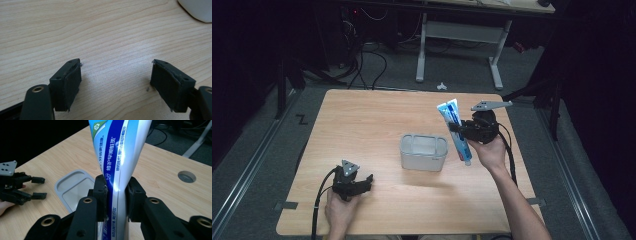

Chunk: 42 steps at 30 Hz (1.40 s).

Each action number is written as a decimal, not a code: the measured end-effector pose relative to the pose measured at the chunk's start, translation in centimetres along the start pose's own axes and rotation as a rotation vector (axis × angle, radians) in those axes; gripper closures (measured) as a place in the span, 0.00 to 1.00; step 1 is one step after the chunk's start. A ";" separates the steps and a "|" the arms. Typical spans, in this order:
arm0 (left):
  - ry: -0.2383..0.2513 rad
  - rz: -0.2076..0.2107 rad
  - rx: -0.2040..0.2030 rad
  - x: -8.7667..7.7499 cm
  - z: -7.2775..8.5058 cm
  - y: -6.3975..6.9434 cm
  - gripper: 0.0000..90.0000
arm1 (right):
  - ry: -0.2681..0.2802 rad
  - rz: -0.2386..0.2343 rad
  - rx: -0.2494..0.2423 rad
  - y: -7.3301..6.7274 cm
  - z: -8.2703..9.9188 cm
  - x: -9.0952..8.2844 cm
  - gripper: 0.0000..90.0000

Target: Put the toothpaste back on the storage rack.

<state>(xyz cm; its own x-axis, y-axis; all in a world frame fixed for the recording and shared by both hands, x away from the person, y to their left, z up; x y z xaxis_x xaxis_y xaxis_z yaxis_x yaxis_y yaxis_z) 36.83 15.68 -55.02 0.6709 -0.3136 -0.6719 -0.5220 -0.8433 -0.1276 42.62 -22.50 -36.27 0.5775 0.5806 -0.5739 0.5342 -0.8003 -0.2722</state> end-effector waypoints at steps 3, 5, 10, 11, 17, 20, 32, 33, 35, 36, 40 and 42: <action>0.000 0.000 0.000 0.0 0.0 0.0 0.28 | 0.002 -0.012 -0.014 -0.6 -0.6 0.4 0.82; 0.000 0.000 0.000 0.0 0.0 0.0 0.28 | 0.005 -0.020 -0.026 -1.0 -1.0 0.6 0.82; 0.001 0.000 0.000 0.0 0.0 0.0 0.28 | 0.009 -0.039 -0.030 -1.7 -1.6 1.2 0.82; 0.000 0.001 0.000 0.0 0.0 0.0 0.28 | 0.007 -0.041 -0.027 -1.7 -1.7 1.3 0.82; -0.001 0.003 0.005 0.0 0.0 0.0 0.28 | 0.018 -0.045 -0.034 -2.3 -2.1 1.7 0.82; -0.001 0.002 0.005 0.0 0.0 0.0 0.28 | 0.028 -0.055 -0.046 -2.9 -2.5 1.9 0.82; -0.001 0.002 0.005 0.0 0.0 0.0 0.28 | 0.050 -0.079 -0.046 -3.8 -3.3 3.5 0.82; -0.001 0.002 0.005 0.0 0.0 0.0 0.28 | 0.050 -0.081 -0.046 -3.9 -3.4 3.6 0.82; -0.001 0.002 0.005 0.0 0.0 0.0 0.28 | 0.059 -0.087 -0.049 -4.1 -3.5 3.9 0.82; -0.001 0.002 0.005 0.0 0.0 0.0 0.28 | 0.062 -0.088 -0.048 -4.3 -3.6 4.1 0.82; -0.001 0.002 0.005 0.0 0.0 0.0 0.28 | 0.088 -0.097 -0.050 -4.6 -4.0 4.3 0.82; 0.001 0.002 0.003 0.0 0.0 0.0 0.28 | 0.096 -0.099 -0.052 -4.7 -4.1 4.5 0.82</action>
Point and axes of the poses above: each handheld gripper's, and its own axes: x roughly forward along the jaws, z roughly out of its underside, y roughly to its right, the point moved 2 cm from there along x, roughly forward along the jaws, and after that the axes turned 11 degrees about x, right-handed, at the moved point
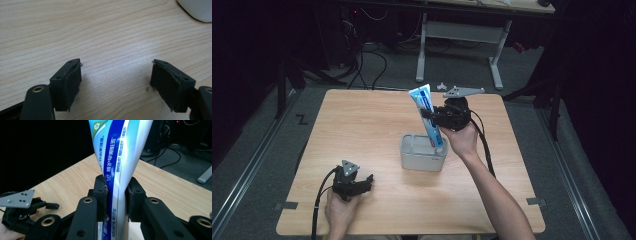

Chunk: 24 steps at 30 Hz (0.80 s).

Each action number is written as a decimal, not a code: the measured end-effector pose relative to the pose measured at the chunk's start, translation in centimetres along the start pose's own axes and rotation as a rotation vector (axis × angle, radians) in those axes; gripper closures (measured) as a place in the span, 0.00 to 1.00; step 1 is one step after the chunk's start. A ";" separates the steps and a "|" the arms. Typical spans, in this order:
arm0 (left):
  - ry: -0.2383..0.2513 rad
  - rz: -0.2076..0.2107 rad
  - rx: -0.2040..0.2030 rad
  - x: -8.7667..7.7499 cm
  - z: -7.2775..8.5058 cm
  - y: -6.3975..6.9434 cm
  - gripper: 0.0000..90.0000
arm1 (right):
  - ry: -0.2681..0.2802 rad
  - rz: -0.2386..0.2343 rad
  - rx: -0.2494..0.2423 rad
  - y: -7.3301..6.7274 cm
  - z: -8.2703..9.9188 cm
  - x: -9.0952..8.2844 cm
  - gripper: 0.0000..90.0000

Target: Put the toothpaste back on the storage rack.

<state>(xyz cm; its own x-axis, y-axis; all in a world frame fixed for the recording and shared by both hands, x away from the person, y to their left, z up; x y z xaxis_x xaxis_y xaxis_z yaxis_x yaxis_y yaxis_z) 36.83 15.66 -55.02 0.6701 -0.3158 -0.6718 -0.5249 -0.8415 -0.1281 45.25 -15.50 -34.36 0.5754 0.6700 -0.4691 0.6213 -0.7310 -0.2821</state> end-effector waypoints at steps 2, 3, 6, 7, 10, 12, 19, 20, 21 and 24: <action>-0.001 0.001 0.001 0.0 0.0 0.0 0.28 | 0.008 -0.002 -0.001 -0.1 -0.1 0.3 0.82; 0.000 0.001 -0.001 0.0 0.0 0.0 0.28 | 0.011 -0.003 0.000 -0.1 -0.1 0.5 0.82; 0.000 0.001 -0.001 0.0 0.0 0.0 0.28 | 0.012 -0.007 0.004 -0.3 -0.2 1.0 0.82; 0.000 0.001 -0.001 0.0 0.0 0.0 0.28 | 0.011 -0.009 0.004 -0.4 -0.2 1.1 0.82; 0.000 0.001 -0.001 0.0 0.0 0.0 0.28 | 0.006 -0.012 -0.002 -0.5 0.0 1.7 0.82; 0.000 0.001 -0.001 0.0 0.0 0.0 0.28 | 0.004 -0.011 -0.003 -0.5 0.0 1.9 0.82; -0.002 0.001 0.002 0.0 0.0 0.0 0.28 | 0.002 -0.007 -0.013 -0.7 0.1 2.4 0.82; -0.002 0.001 0.002 0.0 0.0 0.0 0.28 | -0.001 -0.006 -0.016 -0.7 0.2 2.5 0.82; -0.001 0.001 0.000 0.0 0.0 0.0 0.28 | -0.003 -0.007 -0.018 -0.7 0.2 2.6 0.82; 0.000 0.001 0.000 0.0 0.0 0.0 0.28 | -0.010 -0.002 -0.016 -0.7 0.6 2.9 0.82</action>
Point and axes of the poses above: each handheld gripper's, and its own axes: x roughly forward along the jaws, z roughly out of its underside, y roughly to its right, the point moved 2 cm from there along x, roughly forward along the jaws, and after that the axes turned 11 degrees about x, right-handed, at the moved point
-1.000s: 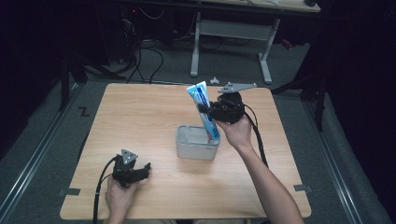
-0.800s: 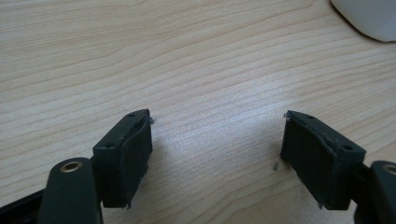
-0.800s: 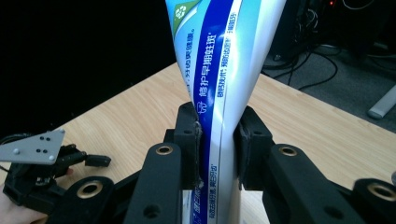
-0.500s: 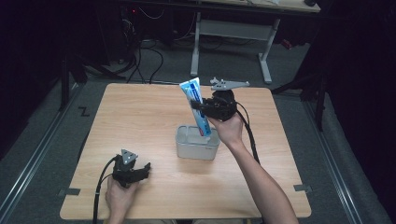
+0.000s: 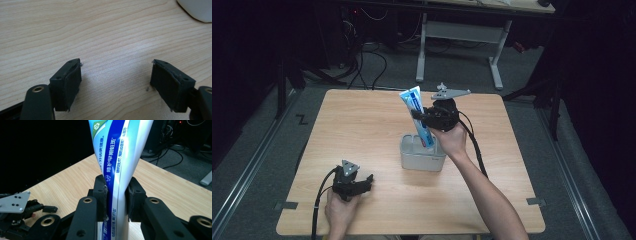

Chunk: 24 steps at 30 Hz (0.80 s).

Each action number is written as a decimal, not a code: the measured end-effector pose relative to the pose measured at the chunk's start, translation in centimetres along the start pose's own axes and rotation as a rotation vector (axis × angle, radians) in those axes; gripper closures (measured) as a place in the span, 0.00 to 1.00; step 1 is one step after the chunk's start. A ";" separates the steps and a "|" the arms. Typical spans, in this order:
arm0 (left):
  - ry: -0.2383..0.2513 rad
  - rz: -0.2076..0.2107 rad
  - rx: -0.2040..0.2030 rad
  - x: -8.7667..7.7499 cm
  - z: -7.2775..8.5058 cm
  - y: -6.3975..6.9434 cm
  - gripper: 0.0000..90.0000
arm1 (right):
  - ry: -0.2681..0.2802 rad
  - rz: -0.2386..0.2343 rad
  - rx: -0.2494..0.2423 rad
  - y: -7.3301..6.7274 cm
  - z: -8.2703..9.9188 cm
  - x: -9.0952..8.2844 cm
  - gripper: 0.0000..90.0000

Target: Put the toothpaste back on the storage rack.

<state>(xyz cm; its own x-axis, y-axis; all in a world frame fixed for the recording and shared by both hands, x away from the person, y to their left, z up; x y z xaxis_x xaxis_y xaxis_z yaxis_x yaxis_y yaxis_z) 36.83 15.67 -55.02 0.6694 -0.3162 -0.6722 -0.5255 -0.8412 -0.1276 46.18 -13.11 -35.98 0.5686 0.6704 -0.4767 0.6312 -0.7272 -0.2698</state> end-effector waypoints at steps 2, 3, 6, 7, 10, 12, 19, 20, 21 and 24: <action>0.000 0.000 0.000 0.0 0.0 0.0 0.28 | -0.003 -0.001 0.001 0.1 0.2 0.1 0.82; 0.000 0.000 0.000 0.0 0.0 0.0 0.28 | -0.003 -0.001 0.001 0.1 0.2 0.1 0.82; 0.000 0.000 0.000 0.0 0.0 0.0 0.28 | -0.018 0.007 0.001 0.3 0.8 0.6 0.82; 0.000 0.000 0.000 0.0 0.0 0.0 0.28 | -0.021 0.006 0.003 0.3 0.9 0.7 0.82; 0.000 0.001 0.000 0.0 0.0 0.0 0.28 | -0.031 0.015 -0.008 0.3 1.1 0.8 0.82; 0.000 0.000 0.000 0.0 0.0 0.0 0.28 | -0.031 0.016 -0.011 0.3 1.1 0.8 0.82; 0.000 0.000 0.000 0.0 0.0 0.0 0.28 | -0.036 0.020 -0.010 0.4 1.4 0.9 0.82; 0.000 0.000 0.000 0.0 0.0 0.0 0.28 | -0.036 0.020 -0.010 0.4 1.4 0.9 0.82; 0.000 0.000 0.000 0.0 0.0 0.0 0.28 | -0.041 0.024 -0.010 0.5 1.5 0.9 0.82; -0.001 0.001 0.002 0.0 0.0 0.0 0.28 | -0.044 0.023 -0.008 0.6 1.7 1.1 0.82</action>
Point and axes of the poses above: each handheld gripper's, and its own axes: x roughly forward along the jaws, z roughly out of its underside, y roughly to its right, the point moved 2 cm from there along x, roughly forward along the jaws, and after that the axes turned 11 degrees about x, right-handed, at the moved point
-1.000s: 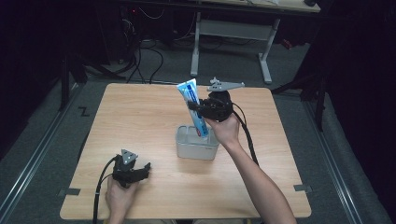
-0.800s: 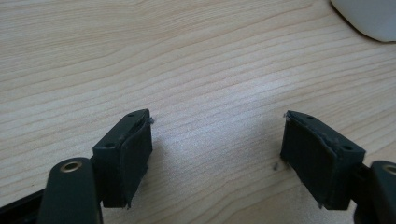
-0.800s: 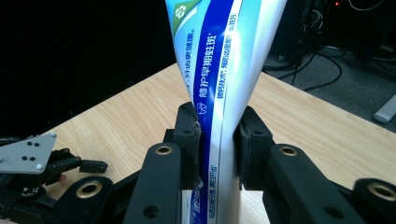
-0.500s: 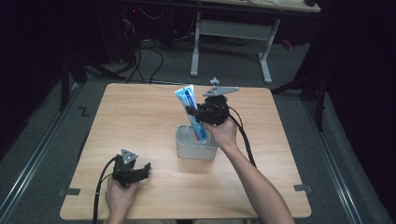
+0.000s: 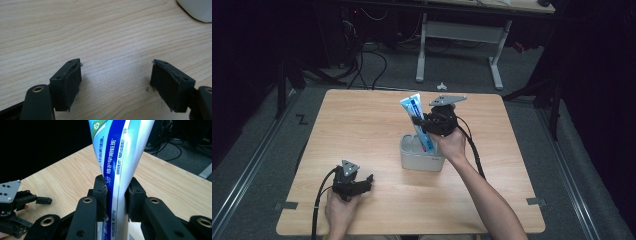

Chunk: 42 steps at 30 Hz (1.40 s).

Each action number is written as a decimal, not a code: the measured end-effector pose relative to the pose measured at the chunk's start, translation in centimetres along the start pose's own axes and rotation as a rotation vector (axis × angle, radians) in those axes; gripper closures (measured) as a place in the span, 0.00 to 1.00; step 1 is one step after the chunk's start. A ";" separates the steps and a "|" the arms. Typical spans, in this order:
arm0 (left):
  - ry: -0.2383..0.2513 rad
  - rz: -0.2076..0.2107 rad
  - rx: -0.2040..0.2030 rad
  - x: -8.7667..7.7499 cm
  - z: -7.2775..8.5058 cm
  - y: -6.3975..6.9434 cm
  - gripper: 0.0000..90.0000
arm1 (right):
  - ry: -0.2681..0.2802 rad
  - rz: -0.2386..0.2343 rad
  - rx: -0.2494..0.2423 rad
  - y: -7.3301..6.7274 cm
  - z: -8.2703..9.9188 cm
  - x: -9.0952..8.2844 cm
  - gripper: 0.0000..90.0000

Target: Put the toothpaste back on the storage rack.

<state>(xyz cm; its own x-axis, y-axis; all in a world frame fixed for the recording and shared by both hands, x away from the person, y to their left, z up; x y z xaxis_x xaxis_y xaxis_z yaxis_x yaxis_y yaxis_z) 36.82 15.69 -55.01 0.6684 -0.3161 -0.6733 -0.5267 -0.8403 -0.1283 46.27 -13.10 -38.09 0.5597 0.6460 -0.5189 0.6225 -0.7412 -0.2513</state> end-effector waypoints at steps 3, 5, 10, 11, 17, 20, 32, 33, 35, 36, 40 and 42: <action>0.001 0.000 -0.001 0.0 0.0 0.0 0.28 | -0.005 0.002 -0.004 0.0 0.1 0.1 0.82; 0.000 0.001 -0.002 0.0 0.0 0.0 0.28 | -0.007 0.004 -0.003 0.0 0.2 0.2 0.82; 0.000 0.000 0.000 0.0 0.0 0.0 0.28 | -0.019 0.008 -0.017 -0.2 0.4 0.5 0.82; 0.001 0.000 -0.002 0.0 0.0 0.0 0.28 | -0.021 0.009 -0.018 -0.1 0.4 0.6 0.82; 0.000 0.000 0.000 0.0 0.0 0.0 0.28 | -0.031 0.012 -0.016 -0.1 0.7 0.7 0.82; 0.001 0.000 -0.002 0.0 0.0 0.0 0.28 | -0.039 0.012 -0.021 0.0 0.8 0.8 0.82; 0.001 0.000 -0.002 0.0 0.0 0.0 0.28 | -0.055 0.023 -0.034 0.0 1.0 0.9 0.81; -0.001 0.000 0.000 0.0 0.0 0.0 0.28 | -0.056 0.023 -0.035 0.0 1.0 0.9 0.81; 0.001 0.000 -0.002 0.0 0.0 0.0 0.28 | -0.062 0.025 -0.034 0.0 1.0 0.9 0.81; 0.000 0.000 0.000 0.0 0.0 0.0 0.28 | -0.064 0.025 -0.037 0.0 1.0 0.9 0.81; -0.001 0.000 0.000 0.0 0.0 0.0 0.28 | -0.068 0.025 -0.038 0.1 1.1 1.0 0.81; 0.001 0.000 -0.002 0.0 0.0 0.0 0.28 | -0.071 0.026 -0.039 0.1 1.2 1.0 0.81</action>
<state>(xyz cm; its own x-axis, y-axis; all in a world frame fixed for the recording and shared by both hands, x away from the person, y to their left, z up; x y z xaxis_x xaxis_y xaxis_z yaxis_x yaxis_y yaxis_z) 36.82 15.68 -55.01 0.6690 -0.3163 -0.6726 -0.5257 -0.8411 -0.1274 46.22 -12.74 -39.56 0.5371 0.6108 -0.5818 0.6298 -0.7492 -0.2051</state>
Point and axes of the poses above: each handheld gripper's, and its own axes: x roughly forward along the jaws, z roughly out of its underside, y roughly to its right, the point moved 2 cm from there along x, roughly forward along the jaws, and after that the axes turned 11 degrees about x, right-handed, at the moved point
